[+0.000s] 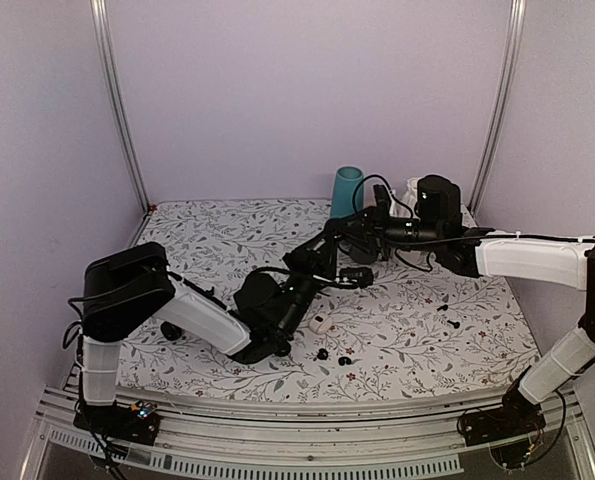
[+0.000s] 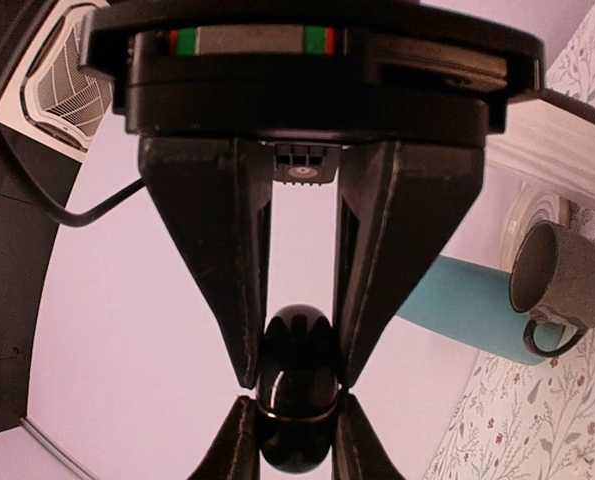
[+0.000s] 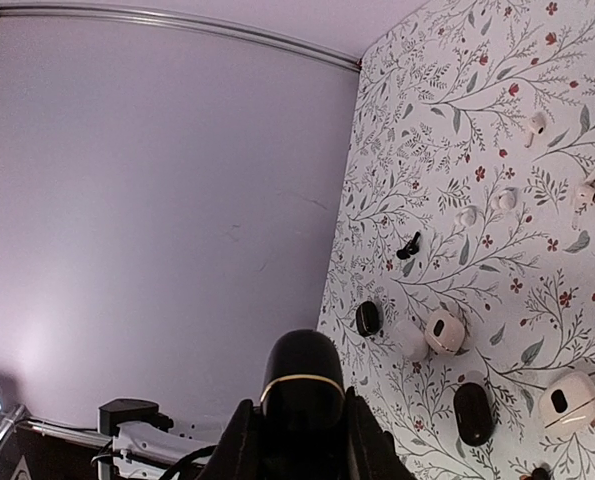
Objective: Insert the wireless bluetooth earbuds into the charging case
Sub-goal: Pass from the left arm to the right
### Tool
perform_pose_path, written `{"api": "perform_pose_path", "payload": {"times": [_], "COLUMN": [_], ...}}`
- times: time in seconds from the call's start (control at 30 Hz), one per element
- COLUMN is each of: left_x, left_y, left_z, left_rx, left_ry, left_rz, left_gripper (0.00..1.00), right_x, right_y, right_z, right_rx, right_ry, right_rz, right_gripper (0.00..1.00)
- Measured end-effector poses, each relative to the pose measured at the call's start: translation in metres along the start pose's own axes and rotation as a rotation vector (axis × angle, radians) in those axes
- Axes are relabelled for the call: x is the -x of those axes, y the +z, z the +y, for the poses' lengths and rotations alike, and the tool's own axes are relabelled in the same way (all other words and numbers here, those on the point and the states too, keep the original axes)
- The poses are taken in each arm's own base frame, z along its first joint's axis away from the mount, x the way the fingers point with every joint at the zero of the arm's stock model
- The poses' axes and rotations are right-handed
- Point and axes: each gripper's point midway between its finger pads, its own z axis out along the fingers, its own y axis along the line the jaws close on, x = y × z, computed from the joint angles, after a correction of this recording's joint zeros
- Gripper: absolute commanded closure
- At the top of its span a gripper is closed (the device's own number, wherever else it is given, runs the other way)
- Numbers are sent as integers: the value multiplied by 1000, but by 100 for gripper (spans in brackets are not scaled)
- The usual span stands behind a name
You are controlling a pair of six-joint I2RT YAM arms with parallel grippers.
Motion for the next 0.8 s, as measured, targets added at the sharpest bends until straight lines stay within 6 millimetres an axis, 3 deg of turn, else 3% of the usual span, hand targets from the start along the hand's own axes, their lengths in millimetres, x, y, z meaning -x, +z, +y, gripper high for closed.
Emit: {"api": "perform_pose_path", "payload": {"times": [0.13, 0.23, 0.4, 0.57, 0.8], "left_x": [-1, -1, -3, -6, -11], "left_y": [0, 2, 5, 4, 1], "left_z": [-2, -3, -8, -18, -33], "left_rx": [-5, -14, -36, -73, -156], "left_ry": [-1, -7, -21, -39, -74], "left_rz": [5, 16, 37, 61, 88], "left_gripper": [97, 69, 37, 23, 15], "right_x": [0, 2, 4, 9, 23], "right_y": [0, 0, 0, -2, -13], "right_z": [-2, -3, -10, -20, -22], "right_rx": [-9, -18, -53, -103, -139], "right_ry": [0, -2, -31, -64, -114], "right_rz": [-3, -12, -26, -57, -117], "right_gripper": [97, 97, 97, 97, 97]}}
